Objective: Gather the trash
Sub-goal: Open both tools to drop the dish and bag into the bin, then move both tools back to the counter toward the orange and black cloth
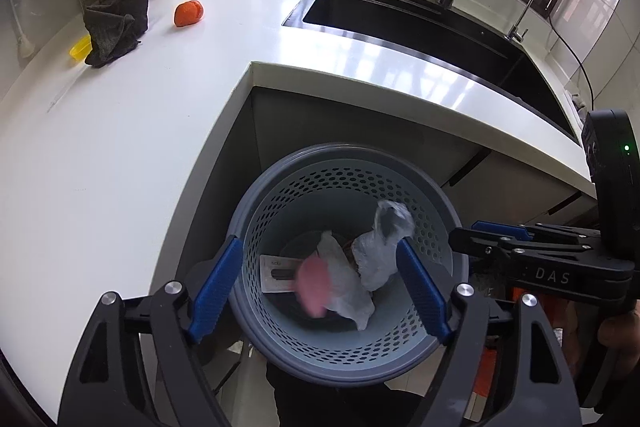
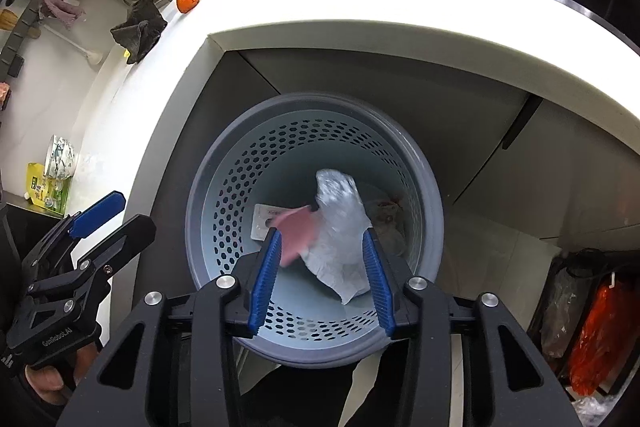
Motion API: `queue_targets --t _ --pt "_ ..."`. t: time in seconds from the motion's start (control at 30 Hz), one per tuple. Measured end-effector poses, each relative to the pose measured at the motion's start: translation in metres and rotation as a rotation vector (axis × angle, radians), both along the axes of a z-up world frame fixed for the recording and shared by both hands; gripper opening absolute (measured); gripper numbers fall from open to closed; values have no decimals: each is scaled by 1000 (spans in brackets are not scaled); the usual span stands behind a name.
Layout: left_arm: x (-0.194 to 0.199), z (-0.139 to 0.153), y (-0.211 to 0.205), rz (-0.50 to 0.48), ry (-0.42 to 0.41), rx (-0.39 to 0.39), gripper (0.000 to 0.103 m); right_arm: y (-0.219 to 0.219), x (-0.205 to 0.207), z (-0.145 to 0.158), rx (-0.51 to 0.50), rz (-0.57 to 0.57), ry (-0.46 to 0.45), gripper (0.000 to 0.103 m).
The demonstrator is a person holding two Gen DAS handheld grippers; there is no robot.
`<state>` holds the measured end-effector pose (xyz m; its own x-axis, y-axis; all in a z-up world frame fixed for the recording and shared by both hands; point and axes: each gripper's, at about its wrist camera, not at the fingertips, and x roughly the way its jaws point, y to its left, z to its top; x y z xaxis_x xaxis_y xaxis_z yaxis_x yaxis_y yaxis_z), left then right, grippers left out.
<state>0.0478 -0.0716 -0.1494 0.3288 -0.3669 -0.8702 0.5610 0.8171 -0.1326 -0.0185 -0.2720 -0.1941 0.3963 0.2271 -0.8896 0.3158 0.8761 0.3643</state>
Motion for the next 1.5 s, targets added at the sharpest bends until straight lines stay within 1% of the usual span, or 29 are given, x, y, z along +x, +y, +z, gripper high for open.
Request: queue_targets --t 0.1,0.2,0.23,0.27,0.57,0.63,0.73,0.87,1.1,1.23,1.5 --pt "-2 7 3 12 -4 -1 81 -3 -6 9 -3 -10 -12 45" --pt "-4 14 7 23 -5 -4 82 -5 -12 17 5 -8 -22 47" --pt "-5 17 8 26 -5 -6 82 -5 -15 19 5 -7 -25 50" --pt "-5 20 8 29 -7 -7 82 -6 -17 20 8 -5 -27 50" --pt "-16 46 18 42 -50 2 85 -11 -32 29 59 1 -33 51" --pt "-18 49 21 50 -48 2 88 -12 -32 33 61 3 -43 53" --pt "-20 52 23 60 -47 8 89 -15 -31 39 64 5 -62 56" --pt "-20 58 23 71 -54 12 90 -14 -26 48 71 8 -87 59" --pt "-12 69 26 80 -81 17 96 -12 -11 59 79 26 -119 60" --pt "-2 74 30 97 -99 20 96 -8 1 67 78 40 -142 60" --pt "24 81 53 153 -95 -20 97 12 37 72 70 96 -146 60"
